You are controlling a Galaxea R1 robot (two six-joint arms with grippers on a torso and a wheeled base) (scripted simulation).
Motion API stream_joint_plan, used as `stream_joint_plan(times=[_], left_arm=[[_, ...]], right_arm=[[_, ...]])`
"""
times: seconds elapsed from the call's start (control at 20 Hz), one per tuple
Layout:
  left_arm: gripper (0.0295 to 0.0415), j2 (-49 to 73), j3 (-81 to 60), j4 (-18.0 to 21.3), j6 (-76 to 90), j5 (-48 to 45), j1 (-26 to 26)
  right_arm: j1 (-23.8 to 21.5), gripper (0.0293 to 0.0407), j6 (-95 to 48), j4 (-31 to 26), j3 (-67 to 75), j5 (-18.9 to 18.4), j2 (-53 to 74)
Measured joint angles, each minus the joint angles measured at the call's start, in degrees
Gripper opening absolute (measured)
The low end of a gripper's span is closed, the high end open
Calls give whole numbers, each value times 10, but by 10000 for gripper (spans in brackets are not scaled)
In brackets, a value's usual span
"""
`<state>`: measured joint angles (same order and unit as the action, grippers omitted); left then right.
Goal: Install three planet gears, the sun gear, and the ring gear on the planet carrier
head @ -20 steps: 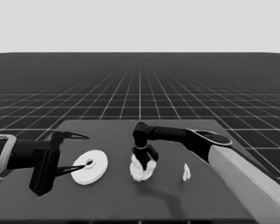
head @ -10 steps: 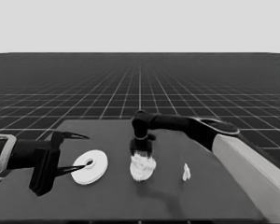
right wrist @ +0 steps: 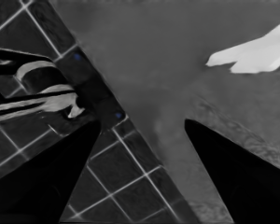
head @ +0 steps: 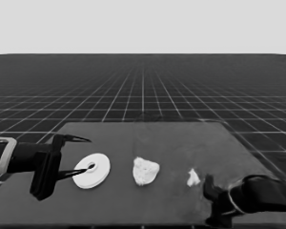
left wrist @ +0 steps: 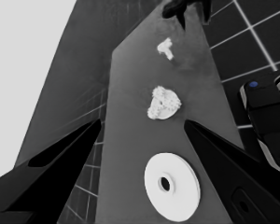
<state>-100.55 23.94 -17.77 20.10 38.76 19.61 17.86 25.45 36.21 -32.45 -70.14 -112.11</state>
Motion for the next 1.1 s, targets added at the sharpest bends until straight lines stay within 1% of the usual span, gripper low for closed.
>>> stream_joint_plan(times=[0.1, 0.3, 0.35, 0.4, 0.45, 0.5, 0.55, 0.6, 0.7, 0.8, 0.85, 0.9, 1.0, 1.1], left_arm=[[385, 0, 0, 0, 0, 0, 0], [385, 0, 0, 0, 0, 0, 0], [395, -70, 61, -265, -278, 217, -105], [409, -177, 153, -215, -549, 432, -133], [402, -246, 270, -86, -679, 482, -137], [394, -283, 368, 0, -729, 480, -143], [389, -306, 437, 52, -746, 475, -147], [386, -321, 484, 83, -750, 474, -151], [385, -337, 535, 113, -749, 473, -154], [385, -344, 555, 123, -747, 474, -155], [385, -352, 575, 85, -741, 446, -200], [385, -360, 593, 65, -735, 428, -232], [385, -371, 617, 48, -727, 410, -259], [385, -375, 626, 42, -724, 404, -267]], right_arm=[[17, 385, -48, 24, 68, 16, 76], [24, 385, -70, 36, 99, 24, 109], [24, 385, -72, 37, 101, 25, 111], [24, 385, -72, 37, 102, 25, 112], [24, 385, -73, 37, 102, 25, 112], [25, 385, -73, 37, 102, 25, 113], [25, 385, -73, 38, 103, 25, 113], [25, 385, -73, 38, 103, 25, 113], [25, 385, -73, 38, 103, 25, 113], [25, 385, -73, 38, 103, 25, 113], [25, 385, -73, 38, 103, 25, 113], [25, 385, -73, 38, 103, 25, 113], [25, 385, -73, 38, 103, 25, 113], [25, 385, -73, 38, 103, 25, 113]])
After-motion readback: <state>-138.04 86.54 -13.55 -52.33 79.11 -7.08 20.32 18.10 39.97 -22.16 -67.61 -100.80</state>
